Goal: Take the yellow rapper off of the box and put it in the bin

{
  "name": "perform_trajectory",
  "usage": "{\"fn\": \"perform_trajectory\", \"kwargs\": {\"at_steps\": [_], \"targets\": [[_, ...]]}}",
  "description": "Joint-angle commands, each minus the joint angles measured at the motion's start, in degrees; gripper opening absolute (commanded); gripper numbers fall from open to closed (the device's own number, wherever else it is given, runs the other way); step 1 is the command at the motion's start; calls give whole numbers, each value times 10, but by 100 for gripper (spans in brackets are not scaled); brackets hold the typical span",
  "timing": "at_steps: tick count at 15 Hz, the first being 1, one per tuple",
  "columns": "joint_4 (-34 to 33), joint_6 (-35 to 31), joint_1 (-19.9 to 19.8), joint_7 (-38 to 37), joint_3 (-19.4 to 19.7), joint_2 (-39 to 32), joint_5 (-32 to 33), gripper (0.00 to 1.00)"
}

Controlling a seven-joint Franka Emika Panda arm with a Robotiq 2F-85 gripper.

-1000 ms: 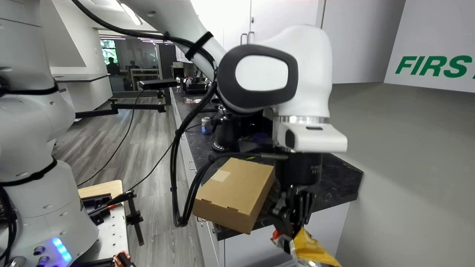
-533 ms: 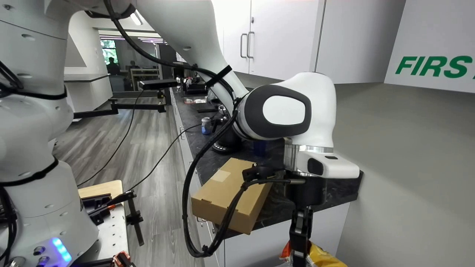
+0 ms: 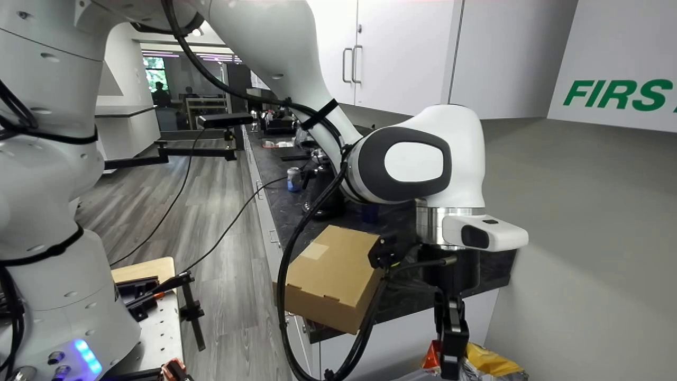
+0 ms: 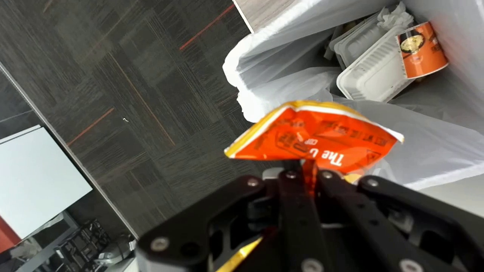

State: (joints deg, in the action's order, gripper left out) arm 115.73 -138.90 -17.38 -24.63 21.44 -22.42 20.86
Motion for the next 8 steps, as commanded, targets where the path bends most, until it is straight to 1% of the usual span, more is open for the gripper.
{"fn": "perform_trajectory", "kwargs": {"at_steps": [1, 2, 3, 8], "targets": [[-11, -8, 4, 33, 9, -9, -11, 29], [-12, -8, 4, 38, 9, -10, -12, 29], [-13, -9, 4, 40, 9, -11, -11, 32], [-15, -9, 5, 42, 11, -12, -11, 63]]}}
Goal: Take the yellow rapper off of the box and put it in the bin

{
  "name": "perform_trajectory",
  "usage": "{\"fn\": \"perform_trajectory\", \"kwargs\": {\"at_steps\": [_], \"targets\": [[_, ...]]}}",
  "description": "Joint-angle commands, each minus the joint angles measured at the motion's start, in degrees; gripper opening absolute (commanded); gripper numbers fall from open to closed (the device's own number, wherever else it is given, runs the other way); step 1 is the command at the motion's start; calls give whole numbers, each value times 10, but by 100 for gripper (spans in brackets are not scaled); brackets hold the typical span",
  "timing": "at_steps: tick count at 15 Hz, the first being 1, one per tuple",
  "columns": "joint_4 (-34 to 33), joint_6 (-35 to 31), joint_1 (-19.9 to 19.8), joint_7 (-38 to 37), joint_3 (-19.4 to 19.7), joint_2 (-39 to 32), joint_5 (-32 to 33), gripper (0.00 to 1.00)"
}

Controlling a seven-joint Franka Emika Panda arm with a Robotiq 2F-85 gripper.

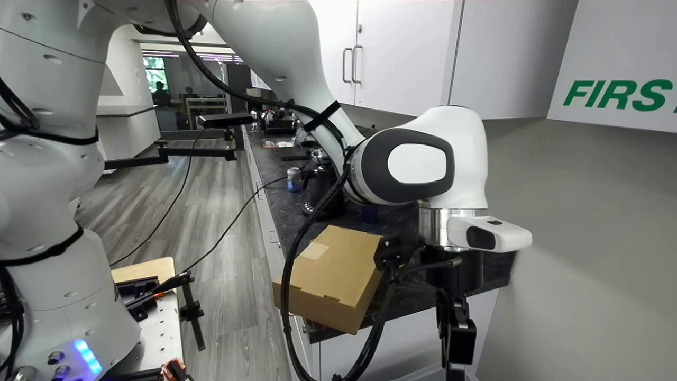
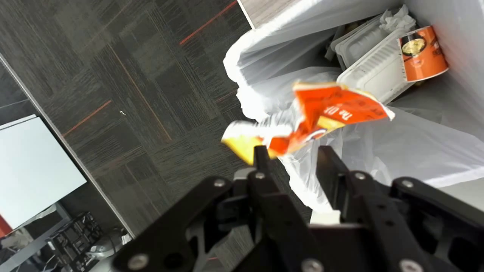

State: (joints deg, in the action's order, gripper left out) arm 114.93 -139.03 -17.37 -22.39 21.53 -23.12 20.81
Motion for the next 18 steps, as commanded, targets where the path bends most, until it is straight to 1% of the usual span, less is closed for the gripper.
{"fn": "perform_trajectory", "kwargs": {"at_steps": [1, 4, 6, 8, 9, 10, 11, 12, 13, 15, 18], "targets": [[-7, -8, 5, 19, 10, -5, -10, 69], [-8, -7, 6, 18, 11, -6, -8, 89], [-9, -7, 6, 17, 12, -6, -6, 100], [-9, -6, 7, 16, 13, -6, -5, 100], [6, -8, 19, -4, 12, 2, -1, 100], [6, -8, 20, -5, 12, 1, 0, 100], [8, -11, 34, -24, 7, -8, 0, 100], [7, -5, 36, -28, 11, -4, 1, 100], [-1, 0, 27, -4, 10, -5, -7, 100], [0, 0, 38, -12, 9, -8, -6, 100], [0, 0, 39, -13, 11, -9, -6, 100]]}}
